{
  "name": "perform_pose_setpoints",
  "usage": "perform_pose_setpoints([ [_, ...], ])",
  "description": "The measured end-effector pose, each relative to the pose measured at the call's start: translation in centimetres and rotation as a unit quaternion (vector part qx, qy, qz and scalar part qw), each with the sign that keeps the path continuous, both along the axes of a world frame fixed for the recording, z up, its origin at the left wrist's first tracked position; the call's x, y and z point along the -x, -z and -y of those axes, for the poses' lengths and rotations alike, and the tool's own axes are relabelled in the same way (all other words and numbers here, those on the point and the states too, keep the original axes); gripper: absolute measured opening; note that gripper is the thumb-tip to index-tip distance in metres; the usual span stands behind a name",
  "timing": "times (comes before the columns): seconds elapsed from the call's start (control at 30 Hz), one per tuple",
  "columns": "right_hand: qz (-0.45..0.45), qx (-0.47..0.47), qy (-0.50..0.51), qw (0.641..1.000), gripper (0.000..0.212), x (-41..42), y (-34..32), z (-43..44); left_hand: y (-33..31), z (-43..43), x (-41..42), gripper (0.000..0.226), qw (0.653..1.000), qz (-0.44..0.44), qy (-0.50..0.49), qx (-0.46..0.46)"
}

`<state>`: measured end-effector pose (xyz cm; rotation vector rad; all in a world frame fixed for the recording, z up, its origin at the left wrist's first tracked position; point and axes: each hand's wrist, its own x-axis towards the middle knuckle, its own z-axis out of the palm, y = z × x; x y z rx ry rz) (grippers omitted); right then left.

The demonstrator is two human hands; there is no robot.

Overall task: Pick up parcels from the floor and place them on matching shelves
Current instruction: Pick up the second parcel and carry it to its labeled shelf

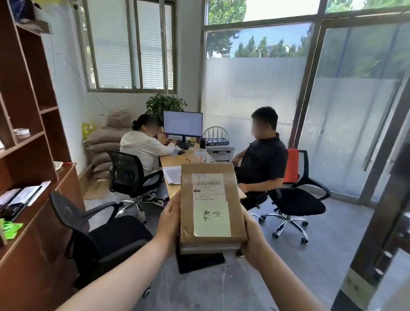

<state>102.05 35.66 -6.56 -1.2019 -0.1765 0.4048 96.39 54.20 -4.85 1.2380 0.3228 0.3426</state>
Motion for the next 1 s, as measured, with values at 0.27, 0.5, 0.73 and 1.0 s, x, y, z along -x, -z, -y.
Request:
perform_pose_setpoints([
  [0.27,0.052,0.024,0.066,0.996,0.040,-1.3,-1.4,2.2,0.4,1.4,-6.3,0.032,0.994,0.024,0.104,-0.007],
  [0.5,0.053,0.037,0.152,0.986,0.039,-2.3,-2.5,1.9,-0.1,1.2,-11.3,0.044,0.983,0.018,0.180,0.002],
  [0.73,0.080,0.049,0.226,0.970,0.045,-2.2,-2.8,1.1,-1.4,1.1,-13.8,0.047,0.969,0.009,0.245,-0.015],
  [1.0,0.084,0.044,0.358,0.929,0.037,3.0,-3.9,2.9,-1.5,5.1,-13.5,0.016,0.939,0.015,0.344,0.013],
])
